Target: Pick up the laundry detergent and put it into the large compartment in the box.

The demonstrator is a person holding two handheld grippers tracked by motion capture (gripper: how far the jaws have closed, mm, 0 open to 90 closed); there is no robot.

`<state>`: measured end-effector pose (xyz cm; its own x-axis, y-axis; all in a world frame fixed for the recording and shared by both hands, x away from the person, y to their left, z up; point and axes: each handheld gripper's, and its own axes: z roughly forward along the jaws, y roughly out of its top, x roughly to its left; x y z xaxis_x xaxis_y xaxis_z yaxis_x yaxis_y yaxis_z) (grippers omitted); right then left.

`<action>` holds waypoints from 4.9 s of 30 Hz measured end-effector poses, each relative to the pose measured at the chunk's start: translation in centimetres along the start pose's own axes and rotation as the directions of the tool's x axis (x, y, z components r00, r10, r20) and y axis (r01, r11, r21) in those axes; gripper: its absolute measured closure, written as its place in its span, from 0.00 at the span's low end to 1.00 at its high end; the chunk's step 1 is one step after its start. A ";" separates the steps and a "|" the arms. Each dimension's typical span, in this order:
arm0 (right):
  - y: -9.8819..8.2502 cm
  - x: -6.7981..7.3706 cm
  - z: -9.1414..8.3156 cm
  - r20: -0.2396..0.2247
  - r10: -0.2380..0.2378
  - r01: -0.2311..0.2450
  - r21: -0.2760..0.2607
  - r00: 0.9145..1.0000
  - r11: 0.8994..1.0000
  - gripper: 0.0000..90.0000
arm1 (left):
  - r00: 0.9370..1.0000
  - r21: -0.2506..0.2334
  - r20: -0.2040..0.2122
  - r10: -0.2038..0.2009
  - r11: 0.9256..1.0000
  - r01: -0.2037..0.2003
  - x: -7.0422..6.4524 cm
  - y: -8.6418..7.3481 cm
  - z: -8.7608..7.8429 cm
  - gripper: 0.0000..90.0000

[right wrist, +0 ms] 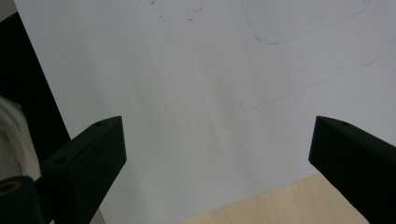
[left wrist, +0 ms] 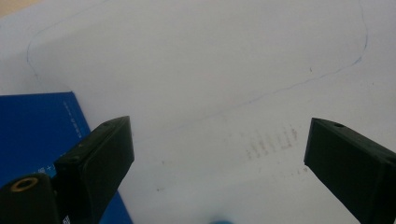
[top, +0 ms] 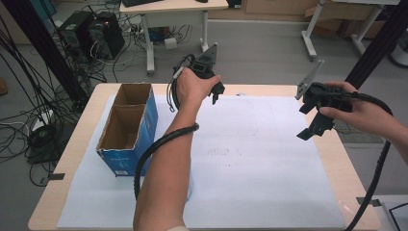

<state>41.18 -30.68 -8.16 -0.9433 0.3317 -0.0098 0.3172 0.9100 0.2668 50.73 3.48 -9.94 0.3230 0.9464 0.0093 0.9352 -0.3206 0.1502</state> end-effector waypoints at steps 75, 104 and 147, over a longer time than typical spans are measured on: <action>1.7 3.2 -0.1 0.060 0.001 -0.002 0.013 0.998 1.000 0.05 | 0.993 -0.082 -0.028 -0.113 0.991 0.110 -3.3 -18.5 -8.2 0.09; 2.7 4.3 0.2 0.072 -0.018 0.016 0.024 0.997 1.000 0.05 | 0.989 -0.030 0.020 -0.149 0.988 0.149 -2.3 -20.9 -2.5 0.09; 2.7 4.3 0.1 0.070 -0.025 0.024 0.017 0.997 1.000 0.05 | 0.991 0.019 -0.024 -0.131 0.991 0.132 -3.1 -20.3 0.7 0.41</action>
<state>38.00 -26.81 -7.64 -0.9418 0.3255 -0.0842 0.2963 0.9218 0.2499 30.81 7.06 -13.70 0.1940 0.9809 0.0130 0.9722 -0.1941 0.1311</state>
